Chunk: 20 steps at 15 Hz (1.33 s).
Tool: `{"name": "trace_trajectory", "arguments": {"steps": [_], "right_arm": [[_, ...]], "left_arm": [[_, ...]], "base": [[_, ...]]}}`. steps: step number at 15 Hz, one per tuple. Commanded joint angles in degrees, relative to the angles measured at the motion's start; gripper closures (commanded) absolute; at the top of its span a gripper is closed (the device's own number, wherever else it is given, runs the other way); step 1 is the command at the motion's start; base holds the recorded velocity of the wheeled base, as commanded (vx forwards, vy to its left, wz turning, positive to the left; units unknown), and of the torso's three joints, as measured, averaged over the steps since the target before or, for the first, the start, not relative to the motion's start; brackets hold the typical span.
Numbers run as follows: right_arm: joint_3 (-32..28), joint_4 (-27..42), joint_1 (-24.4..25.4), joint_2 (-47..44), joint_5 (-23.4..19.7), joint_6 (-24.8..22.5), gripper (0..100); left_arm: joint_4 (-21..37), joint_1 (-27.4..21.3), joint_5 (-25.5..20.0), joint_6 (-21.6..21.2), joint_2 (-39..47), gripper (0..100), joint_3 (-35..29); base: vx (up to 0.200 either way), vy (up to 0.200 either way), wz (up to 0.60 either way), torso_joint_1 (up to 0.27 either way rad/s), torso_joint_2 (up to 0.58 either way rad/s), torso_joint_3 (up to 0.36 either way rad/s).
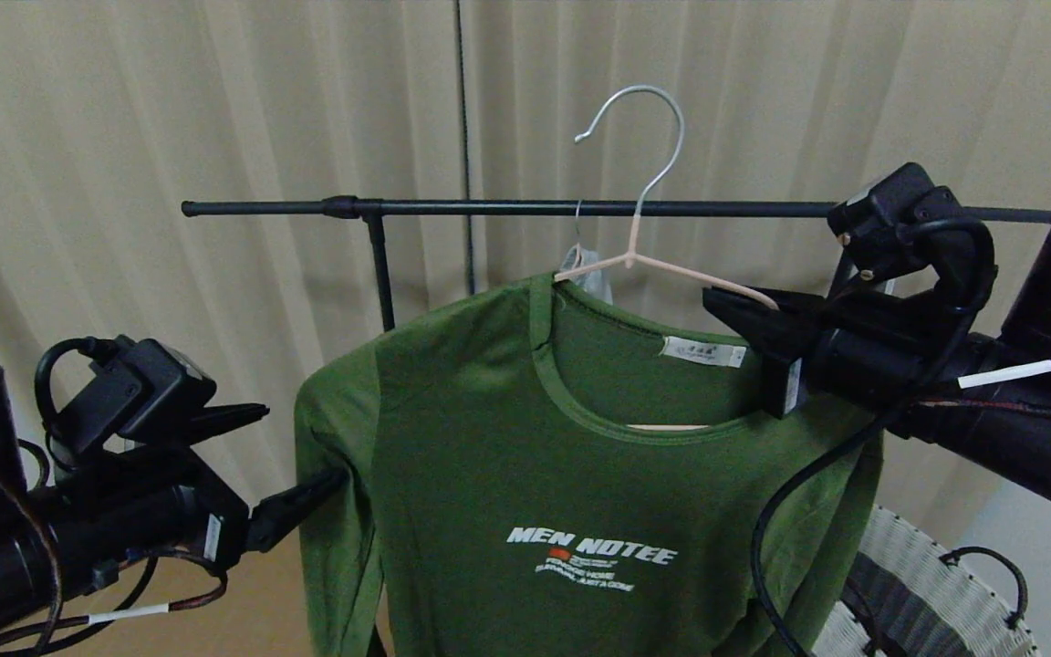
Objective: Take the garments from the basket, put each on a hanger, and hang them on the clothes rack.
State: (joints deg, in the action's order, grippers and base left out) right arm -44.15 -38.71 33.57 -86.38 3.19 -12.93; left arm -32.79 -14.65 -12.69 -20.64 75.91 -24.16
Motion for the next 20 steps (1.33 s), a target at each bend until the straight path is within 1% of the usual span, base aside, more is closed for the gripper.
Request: {"name": "trace_trajectory", "arguments": {"steps": [1, 3, 4, 7, 9, 11, 15, 16, 19, 20], "right_arm": [[0.12, -0.05, 0.09, 0.43, 0.06, -0.07, 100], [0.12, 0.21, -0.09, 0.43, 0.15, -0.07, 100], [0.12, 0.3, -0.44, 0.34, 0.23, -0.16, 100], [1.35, 0.38, -3.16, 0.34, 0.59, -0.34, 100], [1.26, 0.38, -5.01, -0.19, 0.76, -0.34, 100], [0.65, 0.38, -5.45, -0.45, 0.67, -0.25, 100], [0.56, 0.38, -5.36, -0.28, 0.59, -0.34, 100], [0.56, 0.38, -5.36, -0.28, 0.59, -0.34, 100], [0.82, 0.38, -5.8, 0.25, 0.85, -0.25, 100], [1.09, 0.47, -6.68, 0.25, 0.85, -0.34, 100]], "left_arm": [[0.01, -0.2, 0.03, -0.1, 0.47, 100, -0.36], [-0.08, 0.59, 0.12, -1.16, -0.06, 100, -0.1], [-0.17, 2.08, 0.12, -1.51, -0.41, 100, 0.34], [-0.08, 9.91, -0.05, -2.39, -4.9, 100, 0.96], [-0.08, 11.93, -0.14, -2.21, -6.92, 100, 1.22], [-0.08, 11.49, -0.23, -2.3, -7.62, 100, 2.36], [0.1, 9.38, 0.03, -2.04, -7.44, 100, 2.45], [0.1, 9.38, 0.03, -2.04, -7.44, 0, 2.45], [0.01, 9.64, -0.23, -1.16, -7.8, 0, 2.01], [0.01, 9.91, -0.23, -0.02, -8.59, 0, 2.01]], "base": [[0.0, 0.0, 0.0, 0.0, 0.0, 0.0], [0.0, 0.0, 0.0, 0.0, 0.0, 0.0], [0.0, 0.0, 0.0, 0.0, 0.0, 0.0], [0.0, 0.0, 0.0, 0.0, 0.0, 0.0], [0.0, 0.0, 0.0, 0.0, 0.0, 0.0], [0.0, 0.0, 0.0, 0.0, 0.0, 0.0], [0.0, 0.0, 0.0, 0.0, 0.0, 0.0], [0.0, 0.0, 0.0, 0.0, 0.0, 0.0], [0.0, 0.0, 0.0, 0.0, 0.0, 0.0], [0.0, 0.0, 0.0, 0.0, 0.0, 0.0]]}}
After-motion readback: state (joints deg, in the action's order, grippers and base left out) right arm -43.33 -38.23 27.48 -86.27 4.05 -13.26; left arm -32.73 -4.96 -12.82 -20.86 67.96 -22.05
